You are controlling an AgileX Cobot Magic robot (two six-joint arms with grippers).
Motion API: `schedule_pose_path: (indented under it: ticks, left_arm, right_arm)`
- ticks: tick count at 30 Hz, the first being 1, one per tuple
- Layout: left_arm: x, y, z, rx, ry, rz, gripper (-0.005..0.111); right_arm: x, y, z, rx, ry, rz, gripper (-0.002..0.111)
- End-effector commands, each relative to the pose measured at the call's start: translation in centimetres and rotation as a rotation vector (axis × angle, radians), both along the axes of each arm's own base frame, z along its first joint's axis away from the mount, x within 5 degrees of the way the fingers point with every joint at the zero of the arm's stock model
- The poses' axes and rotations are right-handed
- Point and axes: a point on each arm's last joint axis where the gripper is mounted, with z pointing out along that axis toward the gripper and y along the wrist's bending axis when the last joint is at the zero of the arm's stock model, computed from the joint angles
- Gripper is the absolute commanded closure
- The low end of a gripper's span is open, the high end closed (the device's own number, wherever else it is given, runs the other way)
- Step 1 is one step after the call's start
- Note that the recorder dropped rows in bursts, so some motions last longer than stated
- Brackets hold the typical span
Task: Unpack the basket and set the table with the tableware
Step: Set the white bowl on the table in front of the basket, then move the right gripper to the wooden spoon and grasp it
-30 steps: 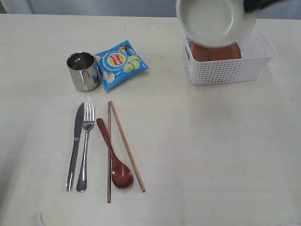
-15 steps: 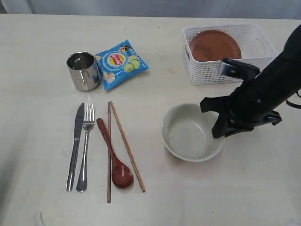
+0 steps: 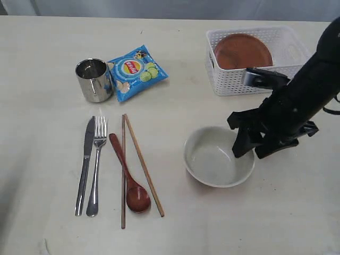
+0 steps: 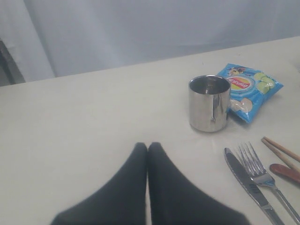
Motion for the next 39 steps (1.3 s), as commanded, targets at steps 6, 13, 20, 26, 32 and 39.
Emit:
schedule_pose_path:
  ticks: [6, 13, 20, 26, 32, 39]
  left_arm:
    - [0.0, -0.1, -0.1, -0.010, 0.001, -0.008, 0.107]
    - [0.0, -0.1, -0.1, -0.010, 0.001, -0.008, 0.107]
    - [0.0, -0.1, -0.1, -0.010, 0.001, -0.008, 0.107]
    - [0.0, -0.1, -0.1, -0.010, 0.001, -0.008, 0.107]
    - [0.0, -0.1, -0.1, -0.010, 0.001, -0.008, 0.107]
    - [0.0, -0.1, -0.1, -0.010, 0.001, -0.008, 0.107]
  right_arm:
    - [0.7, 2.4, 9.1, 0.071, -0.218, 0.133, 0.069]
    - [-3.8, 10.6, 9.6, 0.075, -0.337, 0.371, 0.069]
    - [-6.2, 16.5, 6.1, 0.036, -0.351, 0.470, 0.058]
    - [-6.0, 19.7, 3.8, -0.009, -0.316, 0.497, 0.058]
    - [-5.7, 22.1, 2.2, -0.017, -0.301, 0.528, 0.058]
    - [-4.8, 22.8, -0.2, -0.075, -0.298, 0.541, 0.058]
